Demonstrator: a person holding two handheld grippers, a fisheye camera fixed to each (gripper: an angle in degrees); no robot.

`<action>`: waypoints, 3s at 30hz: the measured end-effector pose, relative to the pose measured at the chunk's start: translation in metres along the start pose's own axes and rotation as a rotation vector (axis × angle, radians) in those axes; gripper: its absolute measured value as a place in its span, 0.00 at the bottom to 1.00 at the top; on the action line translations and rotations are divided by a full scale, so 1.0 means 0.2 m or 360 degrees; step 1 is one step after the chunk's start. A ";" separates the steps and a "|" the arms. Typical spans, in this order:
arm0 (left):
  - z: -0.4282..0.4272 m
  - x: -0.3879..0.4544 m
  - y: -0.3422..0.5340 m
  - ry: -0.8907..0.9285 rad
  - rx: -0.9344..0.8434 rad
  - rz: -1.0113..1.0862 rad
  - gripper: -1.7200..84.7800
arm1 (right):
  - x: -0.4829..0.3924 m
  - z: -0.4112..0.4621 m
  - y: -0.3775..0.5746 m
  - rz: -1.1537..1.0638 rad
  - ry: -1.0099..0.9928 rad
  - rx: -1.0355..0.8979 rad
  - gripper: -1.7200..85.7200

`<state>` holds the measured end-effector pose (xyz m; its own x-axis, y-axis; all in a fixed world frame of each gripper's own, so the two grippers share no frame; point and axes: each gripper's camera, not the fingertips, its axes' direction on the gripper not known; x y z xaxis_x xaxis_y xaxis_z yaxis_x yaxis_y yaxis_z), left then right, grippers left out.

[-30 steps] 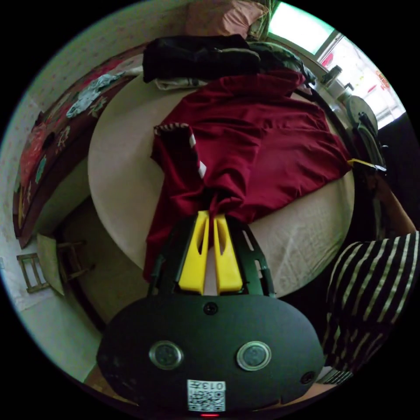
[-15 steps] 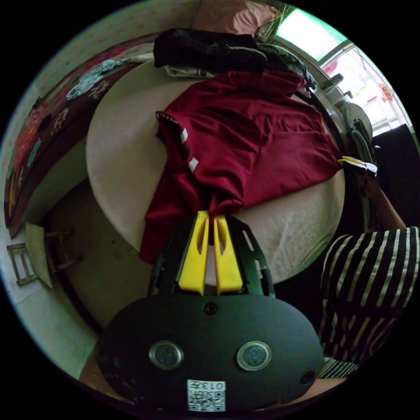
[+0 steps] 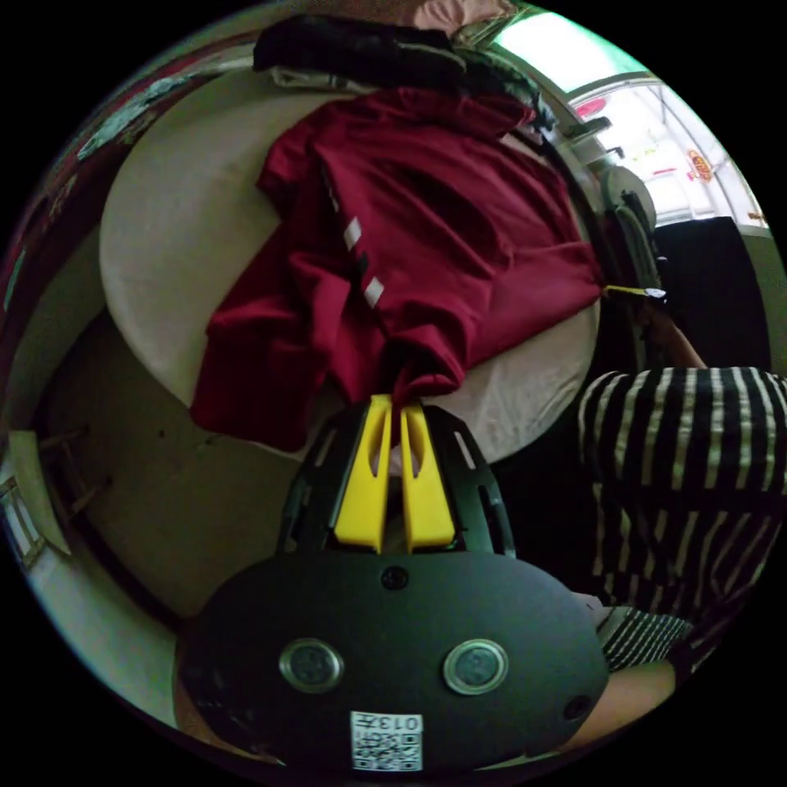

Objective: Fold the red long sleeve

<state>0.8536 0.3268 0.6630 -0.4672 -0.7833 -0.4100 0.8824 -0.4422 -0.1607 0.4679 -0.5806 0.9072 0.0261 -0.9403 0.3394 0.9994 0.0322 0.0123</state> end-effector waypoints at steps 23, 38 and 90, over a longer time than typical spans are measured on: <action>-0.21 -0.03 -0.01 -0.0110 0.0065 0.0008 0.03 | -0.53 -0.09 -0.34 -0.0047 0.0197 0.0205 0.05; -0.12 -0.04 0.02 -0.0166 -0.0072 -0.0032 0.07 | -0.86 -0.09 -0.32 0.0059 0.0407 0.0132 0.09; 0.06 0.58 0.02 -0.0725 0.0555 0.0323 0.10 | -2.91 -0.44 -2.11 -0.1416 -0.0312 0.0678 0.03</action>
<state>0.8018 0.2298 0.6259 -0.3364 -0.9410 0.0359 0.9221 -0.3214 0.2156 0.0331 -0.0760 0.6218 -0.7687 -0.6102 0.1917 0.5615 -0.5003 0.6591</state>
